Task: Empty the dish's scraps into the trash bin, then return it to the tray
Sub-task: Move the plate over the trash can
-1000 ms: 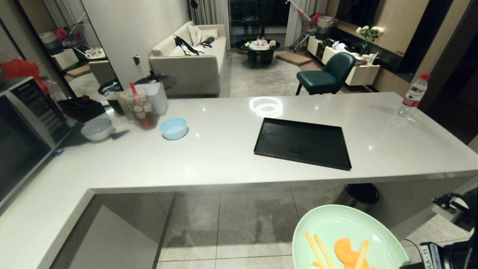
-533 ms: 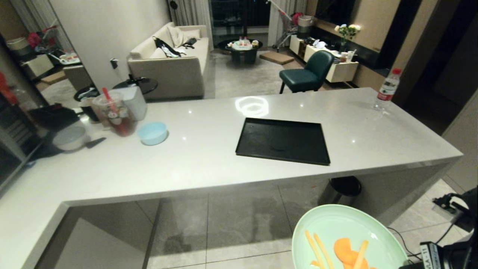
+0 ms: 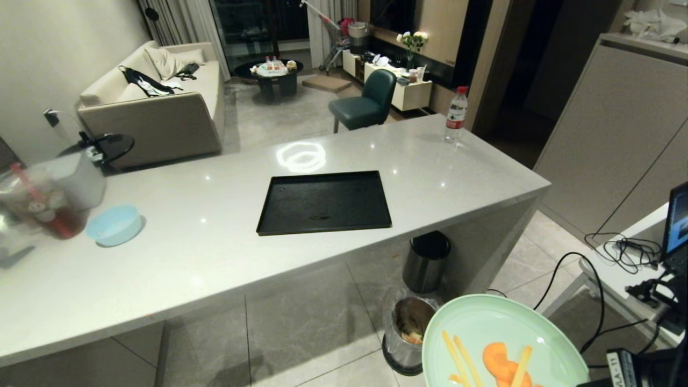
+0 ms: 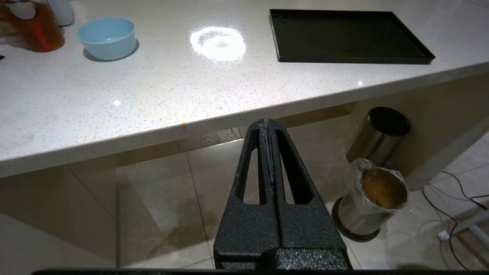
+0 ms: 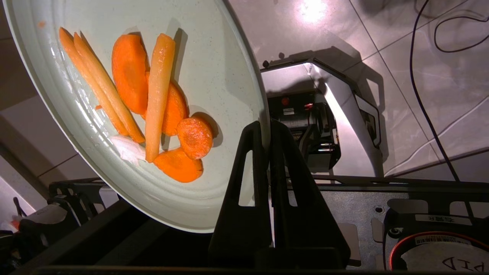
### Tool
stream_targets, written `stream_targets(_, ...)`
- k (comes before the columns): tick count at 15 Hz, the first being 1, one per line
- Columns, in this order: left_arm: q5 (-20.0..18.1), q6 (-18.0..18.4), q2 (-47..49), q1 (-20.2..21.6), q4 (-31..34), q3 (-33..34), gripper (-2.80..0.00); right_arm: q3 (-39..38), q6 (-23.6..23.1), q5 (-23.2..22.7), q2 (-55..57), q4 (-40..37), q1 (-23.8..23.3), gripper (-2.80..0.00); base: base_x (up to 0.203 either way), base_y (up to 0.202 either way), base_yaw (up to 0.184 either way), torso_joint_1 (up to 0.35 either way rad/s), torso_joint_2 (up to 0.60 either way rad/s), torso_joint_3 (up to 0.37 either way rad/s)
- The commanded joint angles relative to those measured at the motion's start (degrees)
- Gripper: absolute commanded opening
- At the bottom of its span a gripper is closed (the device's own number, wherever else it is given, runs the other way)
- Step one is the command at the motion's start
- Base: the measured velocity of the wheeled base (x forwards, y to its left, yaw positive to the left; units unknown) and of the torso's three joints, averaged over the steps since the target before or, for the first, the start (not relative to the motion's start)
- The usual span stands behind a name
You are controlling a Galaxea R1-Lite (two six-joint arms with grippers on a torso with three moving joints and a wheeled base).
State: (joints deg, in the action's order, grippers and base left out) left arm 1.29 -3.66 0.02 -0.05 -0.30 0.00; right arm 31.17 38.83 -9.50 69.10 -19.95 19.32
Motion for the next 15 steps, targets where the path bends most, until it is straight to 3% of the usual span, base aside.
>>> stream_targets(1, 0.0, 0.0, 0.1, 0.0, 0.0, 0.0, -2.80, -0.1, 0.2, -0.1, 0.0, -0.1, 0.0, -2.80, 0.000, 0.000, 0.000, 0.000, 0.00, 0.000)
stream_targets(15, 0.0, 0.0, 0.1, 0.0, 0.0, 0.0, -2.80, -0.9, 0.2, -0.1, 0.1, 0.1, 0.0, -2.80, 0.000, 0.000, 0.000, 0.000, 0.00, 0.000)
